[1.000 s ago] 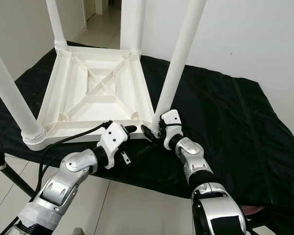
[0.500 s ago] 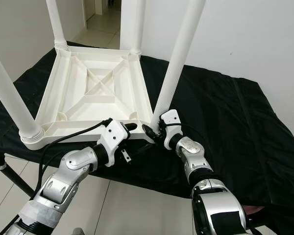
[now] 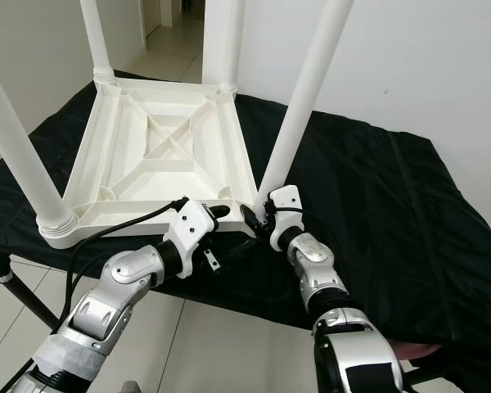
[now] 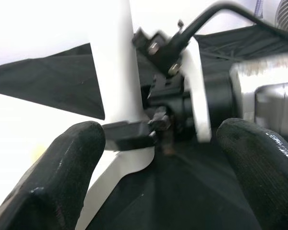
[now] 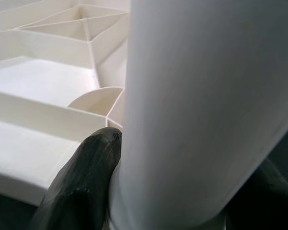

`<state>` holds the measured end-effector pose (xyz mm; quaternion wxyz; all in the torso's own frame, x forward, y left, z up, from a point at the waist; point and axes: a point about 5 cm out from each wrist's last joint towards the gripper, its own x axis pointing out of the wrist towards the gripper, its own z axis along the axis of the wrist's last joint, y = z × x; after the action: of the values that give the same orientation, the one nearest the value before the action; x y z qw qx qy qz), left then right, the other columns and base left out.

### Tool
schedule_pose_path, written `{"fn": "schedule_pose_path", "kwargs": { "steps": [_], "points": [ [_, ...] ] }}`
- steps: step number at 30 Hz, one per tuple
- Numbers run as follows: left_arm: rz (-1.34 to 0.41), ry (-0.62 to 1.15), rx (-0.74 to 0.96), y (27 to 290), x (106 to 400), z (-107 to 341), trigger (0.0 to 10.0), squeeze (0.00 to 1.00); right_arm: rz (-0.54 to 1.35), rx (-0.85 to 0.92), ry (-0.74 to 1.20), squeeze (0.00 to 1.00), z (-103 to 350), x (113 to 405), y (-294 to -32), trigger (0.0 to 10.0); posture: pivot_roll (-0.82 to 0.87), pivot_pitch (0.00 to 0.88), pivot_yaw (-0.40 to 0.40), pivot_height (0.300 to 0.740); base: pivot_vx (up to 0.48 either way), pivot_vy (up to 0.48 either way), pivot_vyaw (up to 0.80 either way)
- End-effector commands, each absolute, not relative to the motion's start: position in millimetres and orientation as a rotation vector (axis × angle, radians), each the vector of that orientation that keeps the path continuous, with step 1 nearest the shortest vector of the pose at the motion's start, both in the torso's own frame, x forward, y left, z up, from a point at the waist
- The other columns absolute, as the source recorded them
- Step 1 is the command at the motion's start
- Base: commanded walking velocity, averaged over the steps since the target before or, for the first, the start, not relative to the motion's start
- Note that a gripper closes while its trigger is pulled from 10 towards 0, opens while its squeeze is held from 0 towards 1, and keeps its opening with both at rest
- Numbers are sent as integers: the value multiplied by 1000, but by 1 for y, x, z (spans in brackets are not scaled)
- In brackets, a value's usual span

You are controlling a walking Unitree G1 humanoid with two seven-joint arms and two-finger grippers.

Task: Building children table

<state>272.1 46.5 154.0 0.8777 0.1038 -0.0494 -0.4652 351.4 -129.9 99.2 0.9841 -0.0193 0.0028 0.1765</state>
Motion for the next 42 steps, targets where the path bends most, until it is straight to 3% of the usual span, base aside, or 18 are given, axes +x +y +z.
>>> {"fn": "schedule_pose_path", "kwargs": {
  "steps": [1,7,10,12,19,20,21,22,26,27,28,33,37,42],
  "points": [
    [-930,-104,219,46,274,153,10000,0,169,-1,30,0,99,354,-148,10000,-5,0,-102,740,0,0,0],
    [-935,-103,220,46,274,152,10000,0,36,7,27,0,99,352,-142,10000,-8,0,-97,740,0,0,0],
    [-937,-103,222,46,274,153,10000,0,-79,3,51,0,95,346,-125,10000,-4,0,-99,740,0,0,0],
    [-934,-104,220,46,274,153,10000,0,-23,69,34,0,98,346,-112,10000,1,0,-104,740,0,0,0],
    [-931,-101,218,46,273,152,10000,0,45,71,-15,0,105,345,-111,10000,1,0,-104,740,0,0,0],
    [-929,-101,220,46,273,152,10000,0,76,77,-36,863,108,344,-109,10000,1,0,-104,740,0,0,0],
    [-929,-101,220,46,273,152,10000,0,76,77,-36,863,108,344,-109,10000,1,0,-104,740,0,0,0],
    [-925,-102,220,47,273,153,10000,0,135,89,-63,1000,111,341,-105,10000,9,0,-109,740,0,0,0],
    [-920,-105,220,47,274,153,10000,0,190,87,-100,1000,115,335,-103,10000,15,0,-117,740,0,0,0],
    [-919,-105,219,47,273,153,10000,0,211,79,-102,925,116,332,-105,10000,15,0,-117,740,0,0,0],
    [-919,-104,219,47,273,153,10000,0,217,63,-104,0,116,331,-109,10000,15,0,-117,740,0,0,0],
    [-918,-103,219,47,272,152,10000,0,243,34,-108,0,117,331,-119,10000,19,0,-118,740,0,0,0],
    [-917,-104,221,47,272,152,10000,0,356,-36,-107,0,120,340,-147,10000,22,0,-118,740,0,0,0],
    [-917,-106,223,47,272,152,10000,0,411,-54,-95,0,122,344,-156,10000,25,0,-118,740,0,0,0]
  ]
}}
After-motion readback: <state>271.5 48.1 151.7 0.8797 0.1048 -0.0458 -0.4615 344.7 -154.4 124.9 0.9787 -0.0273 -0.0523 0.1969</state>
